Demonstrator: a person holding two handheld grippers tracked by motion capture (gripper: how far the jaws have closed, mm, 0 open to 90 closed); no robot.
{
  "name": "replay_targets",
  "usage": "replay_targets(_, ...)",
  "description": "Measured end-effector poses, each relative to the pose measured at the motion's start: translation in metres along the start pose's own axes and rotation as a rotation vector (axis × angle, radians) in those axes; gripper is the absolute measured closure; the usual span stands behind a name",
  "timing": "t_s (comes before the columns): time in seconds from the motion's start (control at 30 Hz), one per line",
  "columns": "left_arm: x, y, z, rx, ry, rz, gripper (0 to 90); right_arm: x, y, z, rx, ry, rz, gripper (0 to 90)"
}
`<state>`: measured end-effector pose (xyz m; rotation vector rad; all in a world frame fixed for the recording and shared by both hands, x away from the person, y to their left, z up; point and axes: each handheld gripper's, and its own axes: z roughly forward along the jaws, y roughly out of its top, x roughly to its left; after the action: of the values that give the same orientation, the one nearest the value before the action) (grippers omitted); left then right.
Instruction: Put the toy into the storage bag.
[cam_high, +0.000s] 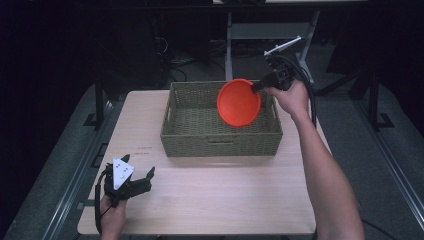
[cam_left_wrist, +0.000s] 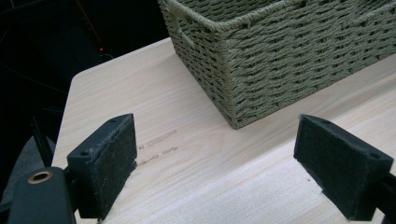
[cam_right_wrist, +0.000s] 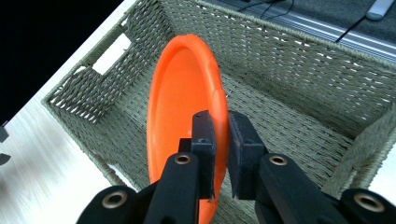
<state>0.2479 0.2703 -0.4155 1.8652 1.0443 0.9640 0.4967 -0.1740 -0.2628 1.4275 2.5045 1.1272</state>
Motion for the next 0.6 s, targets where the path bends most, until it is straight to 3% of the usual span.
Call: replay_targets(0.6,0.001,0.0,0.0,0.007,0.0,0.0,12.7,-0.007,-0.008,0.018,0.013,-0.001,0.03,81.7)
